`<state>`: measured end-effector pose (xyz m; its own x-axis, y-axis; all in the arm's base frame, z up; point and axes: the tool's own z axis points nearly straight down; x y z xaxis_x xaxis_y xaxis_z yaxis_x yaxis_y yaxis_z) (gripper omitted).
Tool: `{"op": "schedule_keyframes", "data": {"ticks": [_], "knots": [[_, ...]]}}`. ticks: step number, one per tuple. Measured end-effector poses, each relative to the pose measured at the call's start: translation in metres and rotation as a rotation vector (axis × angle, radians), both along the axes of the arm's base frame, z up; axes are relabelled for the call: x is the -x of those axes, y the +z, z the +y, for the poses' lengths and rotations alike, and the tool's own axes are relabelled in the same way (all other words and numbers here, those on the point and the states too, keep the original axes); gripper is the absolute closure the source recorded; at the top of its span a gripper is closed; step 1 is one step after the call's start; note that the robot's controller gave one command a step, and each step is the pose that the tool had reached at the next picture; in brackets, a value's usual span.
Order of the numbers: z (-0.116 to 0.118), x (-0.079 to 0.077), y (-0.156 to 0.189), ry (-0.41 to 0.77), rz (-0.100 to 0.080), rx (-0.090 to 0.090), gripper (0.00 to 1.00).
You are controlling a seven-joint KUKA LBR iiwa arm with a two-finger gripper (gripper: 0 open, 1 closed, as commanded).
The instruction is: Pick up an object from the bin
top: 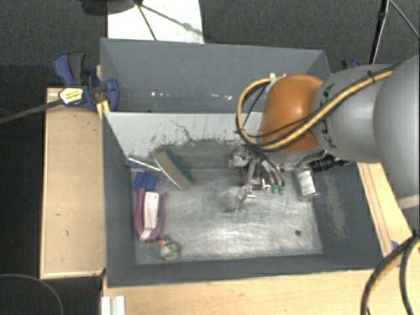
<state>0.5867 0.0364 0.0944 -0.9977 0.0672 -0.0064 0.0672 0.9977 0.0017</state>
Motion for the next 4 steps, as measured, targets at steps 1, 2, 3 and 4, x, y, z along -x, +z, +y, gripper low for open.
{"op": "schedule_keyframes", "data": {"ticks": [1, 2, 3, 4], "knots": [[-0.026, 0.006, 0.0, -0.213, 0.005, 0.0, 0.0], [0.006, -0.004, -0.003, -0.219, 0.002, -0.002, 0.0], [-0.011, -0.004, 0.055, -0.375, -0.001, -0.001, 0.0], [-0.036, -0.003, -0.008, -0.271, 0.007, 0.001, 0.0]]}}
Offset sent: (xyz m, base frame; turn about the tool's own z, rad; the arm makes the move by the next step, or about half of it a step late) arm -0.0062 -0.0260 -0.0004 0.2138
